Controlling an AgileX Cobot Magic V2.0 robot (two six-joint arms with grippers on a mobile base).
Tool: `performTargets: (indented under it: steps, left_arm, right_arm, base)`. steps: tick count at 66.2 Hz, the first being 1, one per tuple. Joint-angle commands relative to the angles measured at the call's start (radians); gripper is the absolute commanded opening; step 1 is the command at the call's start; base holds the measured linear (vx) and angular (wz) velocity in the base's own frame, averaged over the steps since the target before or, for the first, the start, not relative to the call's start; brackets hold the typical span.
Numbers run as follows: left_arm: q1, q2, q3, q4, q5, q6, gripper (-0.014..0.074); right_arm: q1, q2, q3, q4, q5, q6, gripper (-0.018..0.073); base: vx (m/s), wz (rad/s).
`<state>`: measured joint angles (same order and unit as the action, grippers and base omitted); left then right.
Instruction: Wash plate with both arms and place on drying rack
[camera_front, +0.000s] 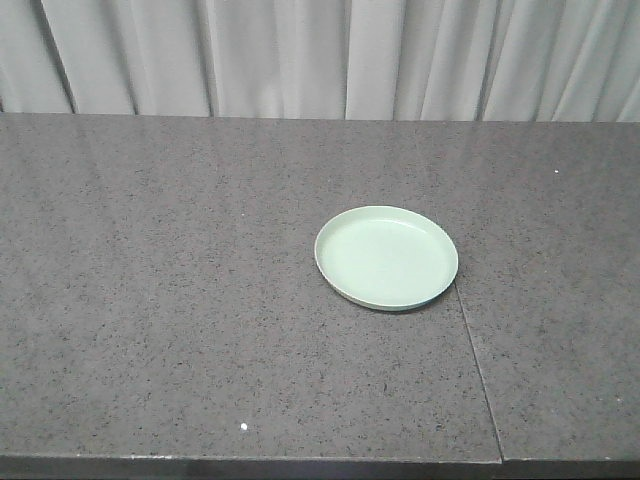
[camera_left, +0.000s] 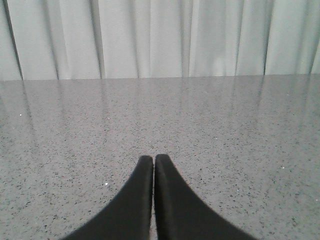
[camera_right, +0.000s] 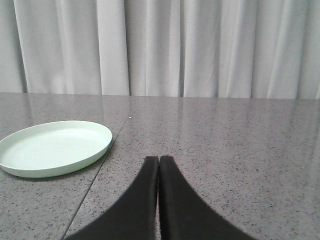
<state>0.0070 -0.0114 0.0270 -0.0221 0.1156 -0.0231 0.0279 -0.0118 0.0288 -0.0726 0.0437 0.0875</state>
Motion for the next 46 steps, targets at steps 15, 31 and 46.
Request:
performTargets:
  steps: [15, 31, 46]
  left_arm:
    - [0.001, -0.016, 0.021, -0.002, -0.073, -0.009, -0.0006]
    - [0.001, -0.016, 0.021, -0.002, -0.073, -0.009, -0.0006]
    - [0.001, -0.016, 0.021, -0.002, -0.073, -0.009, -0.0006]
  right_arm:
    - [-0.003, -0.011, 0.017, -0.008, -0.073, -0.003, -0.0005]
    - [-0.003, -0.011, 0.017, -0.008, -0.073, -0.003, -0.0005]
    - [-0.003, -0.011, 0.017, -0.008, -0.075, -0.003, -0.0005]
  base:
    - [0.00, 0.00]
    - [0.00, 0.00]
    - [0.00, 0.00]
